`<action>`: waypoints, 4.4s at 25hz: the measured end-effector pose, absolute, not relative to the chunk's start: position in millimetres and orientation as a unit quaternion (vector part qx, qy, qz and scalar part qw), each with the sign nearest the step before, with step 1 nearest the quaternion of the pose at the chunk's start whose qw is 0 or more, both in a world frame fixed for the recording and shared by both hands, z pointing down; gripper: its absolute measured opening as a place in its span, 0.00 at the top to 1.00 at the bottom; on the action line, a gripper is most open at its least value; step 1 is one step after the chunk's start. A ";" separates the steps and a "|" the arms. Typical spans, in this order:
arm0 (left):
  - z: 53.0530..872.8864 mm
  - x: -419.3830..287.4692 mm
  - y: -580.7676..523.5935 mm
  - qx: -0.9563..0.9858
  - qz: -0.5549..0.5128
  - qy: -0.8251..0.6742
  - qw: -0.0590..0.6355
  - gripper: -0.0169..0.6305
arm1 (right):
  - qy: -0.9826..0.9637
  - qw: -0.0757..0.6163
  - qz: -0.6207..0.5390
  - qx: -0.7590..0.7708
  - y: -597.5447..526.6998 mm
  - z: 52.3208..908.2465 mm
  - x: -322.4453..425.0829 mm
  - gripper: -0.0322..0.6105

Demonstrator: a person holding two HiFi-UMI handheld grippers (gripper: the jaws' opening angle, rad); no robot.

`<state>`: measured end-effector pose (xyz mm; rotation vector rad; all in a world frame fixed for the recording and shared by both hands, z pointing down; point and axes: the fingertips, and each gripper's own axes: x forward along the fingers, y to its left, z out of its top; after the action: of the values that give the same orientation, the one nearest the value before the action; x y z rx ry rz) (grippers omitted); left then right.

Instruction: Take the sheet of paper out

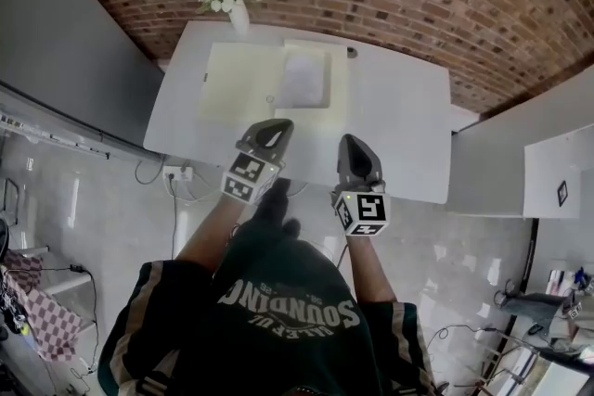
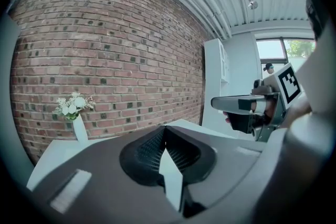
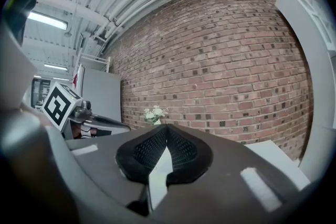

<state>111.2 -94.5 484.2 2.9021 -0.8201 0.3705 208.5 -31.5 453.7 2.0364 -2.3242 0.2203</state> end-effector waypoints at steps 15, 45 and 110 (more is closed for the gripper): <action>493.4 127.1 -206.8 0.954 0.113 -0.271 0.065 0.96 | -0.759 0.040 0.071 0.646 -139.2 455.4 212.7 0.97; 547.4 131.0 -324.2 0.942 0.153 -0.277 0.111 0.96 | -0.763 0.070 0.114 0.633 -247.2 491.3 217.8 0.97; 792.2 162.1 -358.9 0.827 0.364 -0.237 0.357 0.76 | -0.725 0.125 0.230 0.637 -284.1 598.9 249.6 0.97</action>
<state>162.1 -358.9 792.2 2.1344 -0.6111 0.9389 249.6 -284.1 598.9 1.8569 -2.1116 0.6703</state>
